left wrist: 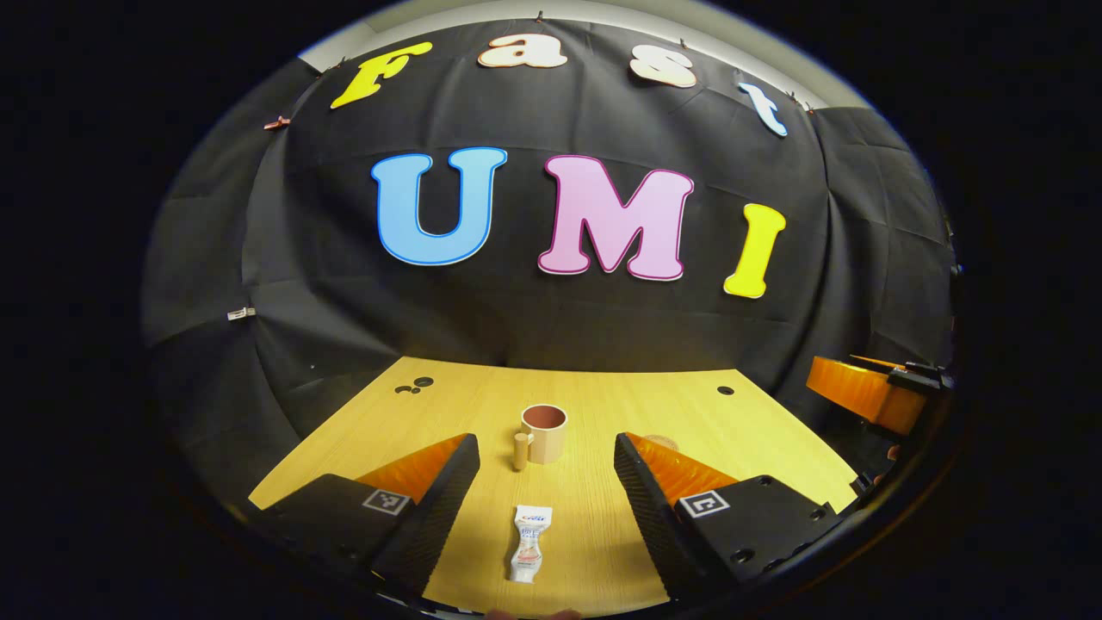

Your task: Put the toothbrush and toothpaste on the desktop into the cup, then pick up the cup and place it on the coaster on the desktop.

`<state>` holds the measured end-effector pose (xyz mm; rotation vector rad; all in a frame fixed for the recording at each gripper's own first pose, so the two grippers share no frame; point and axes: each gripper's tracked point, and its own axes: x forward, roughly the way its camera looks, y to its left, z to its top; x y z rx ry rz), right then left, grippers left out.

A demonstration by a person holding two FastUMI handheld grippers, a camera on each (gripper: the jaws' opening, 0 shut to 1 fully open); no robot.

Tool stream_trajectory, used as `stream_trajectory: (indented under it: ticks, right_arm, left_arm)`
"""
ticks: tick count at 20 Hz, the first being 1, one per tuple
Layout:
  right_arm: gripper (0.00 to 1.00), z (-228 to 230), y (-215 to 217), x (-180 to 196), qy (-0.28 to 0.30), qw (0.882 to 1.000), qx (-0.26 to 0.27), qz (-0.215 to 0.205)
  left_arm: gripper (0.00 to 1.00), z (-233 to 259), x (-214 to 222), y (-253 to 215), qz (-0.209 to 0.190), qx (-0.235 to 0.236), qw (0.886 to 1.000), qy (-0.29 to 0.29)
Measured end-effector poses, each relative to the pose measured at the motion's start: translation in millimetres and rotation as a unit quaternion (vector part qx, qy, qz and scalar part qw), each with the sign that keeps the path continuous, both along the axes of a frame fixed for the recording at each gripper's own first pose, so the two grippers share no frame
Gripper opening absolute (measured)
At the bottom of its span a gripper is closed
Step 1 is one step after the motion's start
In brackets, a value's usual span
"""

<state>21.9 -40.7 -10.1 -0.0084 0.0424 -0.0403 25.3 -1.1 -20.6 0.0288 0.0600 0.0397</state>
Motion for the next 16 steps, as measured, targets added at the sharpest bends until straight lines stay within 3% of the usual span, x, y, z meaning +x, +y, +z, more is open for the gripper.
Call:
stream_trajectory:
  ticks: [6, 16]
  right_arm:
    - [0.98, -4, -9, 18, 0.010, 1.000, 0.004, 0.012]
    - [0.98, -4, -19, 58, 0.013, 1.000, -0.006, 0.026]
  left_arm:
    - [0.98, -11, 6, 6, 0.012, 0.010, 1.000, 0.015]
    - [0.97, -63, 31, 11, 0.018, -0.016, 0.997, 0.071]
